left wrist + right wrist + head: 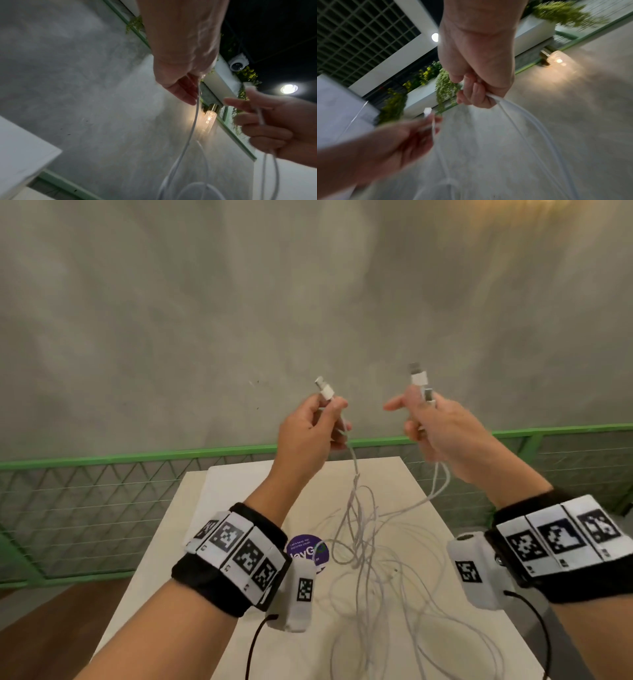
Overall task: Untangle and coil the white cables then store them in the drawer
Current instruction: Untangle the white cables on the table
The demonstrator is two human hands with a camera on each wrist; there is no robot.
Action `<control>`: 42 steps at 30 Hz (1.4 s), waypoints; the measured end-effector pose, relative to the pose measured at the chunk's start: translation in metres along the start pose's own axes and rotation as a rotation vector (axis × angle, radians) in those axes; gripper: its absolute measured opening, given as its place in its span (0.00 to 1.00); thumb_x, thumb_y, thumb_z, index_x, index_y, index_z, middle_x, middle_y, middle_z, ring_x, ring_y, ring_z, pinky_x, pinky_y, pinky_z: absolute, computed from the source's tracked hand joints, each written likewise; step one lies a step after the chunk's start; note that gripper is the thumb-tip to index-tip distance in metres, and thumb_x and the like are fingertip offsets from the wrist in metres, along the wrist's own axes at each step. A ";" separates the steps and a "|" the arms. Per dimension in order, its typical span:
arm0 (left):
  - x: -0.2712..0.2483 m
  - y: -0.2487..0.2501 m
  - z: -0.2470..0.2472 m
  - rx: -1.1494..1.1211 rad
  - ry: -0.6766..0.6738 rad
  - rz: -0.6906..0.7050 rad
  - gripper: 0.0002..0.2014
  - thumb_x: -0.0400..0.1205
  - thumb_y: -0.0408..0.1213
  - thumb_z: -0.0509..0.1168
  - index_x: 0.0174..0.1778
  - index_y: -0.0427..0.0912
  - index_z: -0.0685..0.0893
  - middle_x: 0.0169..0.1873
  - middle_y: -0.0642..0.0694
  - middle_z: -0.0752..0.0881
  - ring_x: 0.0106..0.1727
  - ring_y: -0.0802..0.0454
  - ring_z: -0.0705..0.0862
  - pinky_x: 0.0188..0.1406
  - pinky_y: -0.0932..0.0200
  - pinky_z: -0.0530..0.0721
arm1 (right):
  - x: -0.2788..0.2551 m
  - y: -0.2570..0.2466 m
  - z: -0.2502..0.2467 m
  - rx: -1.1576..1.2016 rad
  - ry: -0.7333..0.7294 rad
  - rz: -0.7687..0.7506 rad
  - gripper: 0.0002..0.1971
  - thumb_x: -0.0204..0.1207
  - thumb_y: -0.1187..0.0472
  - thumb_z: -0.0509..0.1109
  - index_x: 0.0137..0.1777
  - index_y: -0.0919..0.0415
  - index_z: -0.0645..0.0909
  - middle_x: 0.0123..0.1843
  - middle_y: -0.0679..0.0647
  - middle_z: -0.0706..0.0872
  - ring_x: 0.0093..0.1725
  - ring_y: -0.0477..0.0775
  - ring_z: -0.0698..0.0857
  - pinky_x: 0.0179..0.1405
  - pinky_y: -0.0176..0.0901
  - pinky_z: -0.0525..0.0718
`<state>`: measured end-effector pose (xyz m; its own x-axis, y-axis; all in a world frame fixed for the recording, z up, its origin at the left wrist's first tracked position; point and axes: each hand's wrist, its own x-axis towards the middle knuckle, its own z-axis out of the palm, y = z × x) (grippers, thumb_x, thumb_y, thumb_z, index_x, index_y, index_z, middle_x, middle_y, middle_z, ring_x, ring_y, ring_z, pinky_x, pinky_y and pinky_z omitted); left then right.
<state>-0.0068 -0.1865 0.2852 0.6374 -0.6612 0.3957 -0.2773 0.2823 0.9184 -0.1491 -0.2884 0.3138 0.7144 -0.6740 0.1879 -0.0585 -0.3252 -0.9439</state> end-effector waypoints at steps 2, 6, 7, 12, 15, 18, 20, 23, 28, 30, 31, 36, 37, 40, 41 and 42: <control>0.003 0.012 0.007 -0.039 -0.052 0.039 0.08 0.83 0.39 0.61 0.39 0.48 0.82 0.29 0.49 0.82 0.30 0.55 0.82 0.33 0.60 0.88 | 0.003 0.000 0.014 -0.052 -0.053 0.006 0.13 0.79 0.49 0.61 0.49 0.55 0.82 0.23 0.43 0.68 0.20 0.42 0.61 0.16 0.31 0.61; 0.008 0.017 0.010 0.007 -0.036 0.111 0.05 0.80 0.41 0.67 0.41 0.48 0.86 0.29 0.47 0.75 0.27 0.57 0.73 0.26 0.67 0.80 | 0.012 0.009 0.030 0.035 -0.089 0.035 0.06 0.73 0.58 0.71 0.39 0.60 0.80 0.26 0.50 0.66 0.15 0.39 0.59 0.14 0.29 0.61; 0.008 0.013 0.011 0.025 -0.028 0.106 0.04 0.79 0.42 0.67 0.41 0.48 0.87 0.28 0.48 0.75 0.27 0.56 0.72 0.25 0.67 0.78 | 0.013 0.012 0.032 0.056 -0.094 0.046 0.06 0.73 0.59 0.71 0.40 0.61 0.79 0.27 0.52 0.66 0.15 0.39 0.59 0.14 0.29 0.60; 0.002 -0.005 0.011 -0.039 -0.001 -0.022 0.07 0.82 0.44 0.63 0.46 0.44 0.83 0.32 0.56 0.82 0.33 0.59 0.78 0.41 0.59 0.81 | 0.018 0.017 0.044 0.178 -0.140 0.061 0.12 0.79 0.58 0.64 0.35 0.60 0.76 0.20 0.48 0.71 0.14 0.40 0.59 0.12 0.30 0.58; -0.017 -0.040 0.009 0.204 -0.112 -0.187 0.21 0.80 0.51 0.63 0.64 0.43 0.74 0.50 0.50 0.80 0.50 0.52 0.79 0.55 0.53 0.78 | 0.026 0.012 0.045 0.306 0.024 0.093 0.13 0.82 0.56 0.59 0.36 0.58 0.73 0.24 0.47 0.75 0.11 0.39 0.62 0.09 0.29 0.59; -0.051 -0.080 0.002 0.562 -0.421 -0.281 0.14 0.79 0.45 0.66 0.60 0.48 0.80 0.45 0.53 0.81 0.45 0.55 0.81 0.45 0.68 0.78 | 0.036 0.009 0.035 0.482 0.183 0.125 0.13 0.83 0.55 0.57 0.38 0.58 0.73 0.27 0.50 0.70 0.11 0.39 0.61 0.08 0.30 0.58; -0.068 -0.093 -0.007 0.546 -0.438 -0.276 0.04 0.77 0.41 0.68 0.45 0.54 0.83 0.34 0.57 0.82 0.35 0.60 0.79 0.36 0.73 0.76 | 0.042 0.010 0.022 0.457 0.263 0.125 0.12 0.84 0.55 0.57 0.39 0.57 0.72 0.27 0.49 0.70 0.11 0.39 0.61 0.09 0.30 0.58; -0.079 -0.103 -0.022 0.405 -0.357 -0.336 0.12 0.73 0.34 0.70 0.39 0.59 0.82 0.34 0.54 0.82 0.33 0.59 0.79 0.38 0.65 0.81 | 0.049 0.019 0.000 0.367 0.376 0.128 0.13 0.84 0.55 0.56 0.38 0.56 0.71 0.29 0.49 0.69 0.13 0.39 0.63 0.09 0.29 0.60; -0.076 -0.091 -0.042 0.239 -0.390 -0.318 0.24 0.80 0.21 0.57 0.58 0.58 0.80 0.57 0.51 0.83 0.51 0.63 0.82 0.42 0.78 0.81 | 0.057 0.034 -0.029 0.140 0.536 0.140 0.12 0.83 0.53 0.55 0.38 0.53 0.71 0.34 0.49 0.72 0.28 0.44 0.67 0.20 0.34 0.68; -0.073 -0.086 -0.048 0.079 -0.344 -0.389 0.22 0.81 0.19 0.56 0.58 0.50 0.82 0.54 0.53 0.85 0.48 0.63 0.85 0.44 0.74 0.83 | 0.060 0.033 -0.042 0.102 0.595 0.132 0.12 0.83 0.53 0.55 0.39 0.52 0.71 0.34 0.48 0.72 0.29 0.44 0.68 0.23 0.37 0.68; -0.072 -0.084 -0.051 0.009 -0.299 -0.439 0.20 0.80 0.18 0.56 0.54 0.46 0.85 0.51 0.52 0.87 0.43 0.61 0.87 0.42 0.70 0.85 | 0.060 0.032 -0.048 0.087 0.615 0.131 0.11 0.83 0.53 0.55 0.40 0.53 0.72 0.34 0.48 0.72 0.30 0.45 0.69 0.23 0.38 0.68; -0.059 -0.071 -0.061 -0.245 -0.185 -0.573 0.15 0.77 0.16 0.56 0.35 0.34 0.85 0.34 0.41 0.91 0.30 0.50 0.87 0.35 0.58 0.88 | 0.061 0.038 -0.057 0.008 0.620 0.130 0.11 0.83 0.52 0.54 0.49 0.57 0.74 0.34 0.49 0.73 0.29 0.45 0.69 0.23 0.39 0.69; -0.056 -0.068 -0.061 -0.294 -0.162 -0.580 0.13 0.78 0.18 0.56 0.35 0.33 0.83 0.31 0.40 0.89 0.27 0.51 0.86 0.30 0.59 0.89 | 0.061 0.039 -0.055 0.010 0.610 0.131 0.11 0.83 0.52 0.55 0.49 0.57 0.75 0.34 0.49 0.73 0.28 0.45 0.69 0.22 0.39 0.68; -0.047 -0.059 -0.058 -0.440 -0.057 -0.595 0.12 0.79 0.26 0.55 0.32 0.35 0.79 0.24 0.40 0.84 0.19 0.54 0.83 0.18 0.64 0.84 | 0.059 0.042 -0.048 0.141 0.528 0.143 0.11 0.82 0.53 0.57 0.43 0.56 0.76 0.31 0.49 0.73 0.22 0.44 0.66 0.16 0.34 0.64; -0.044 -0.059 -0.057 -0.481 -0.021 -0.595 0.13 0.79 0.28 0.55 0.29 0.36 0.78 0.22 0.41 0.82 0.18 0.54 0.81 0.17 0.65 0.82 | 0.058 0.043 -0.046 0.185 0.490 0.156 0.11 0.82 0.53 0.58 0.41 0.55 0.76 0.30 0.49 0.73 0.18 0.43 0.65 0.14 0.33 0.62; -0.040 -0.059 -0.055 -0.515 0.013 -0.594 0.14 0.79 0.29 0.54 0.27 0.37 0.77 0.20 0.42 0.80 0.17 0.55 0.80 0.16 0.66 0.81 | 0.057 0.043 -0.044 0.210 0.455 0.175 0.11 0.82 0.53 0.58 0.41 0.54 0.76 0.30 0.49 0.73 0.15 0.41 0.64 0.14 0.33 0.61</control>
<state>0.0236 -0.1377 0.2156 0.5834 -0.7952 -0.1654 0.4789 0.1722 0.8608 -0.1410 -0.3698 0.2960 0.3293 -0.9410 0.0775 0.0244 -0.0736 -0.9970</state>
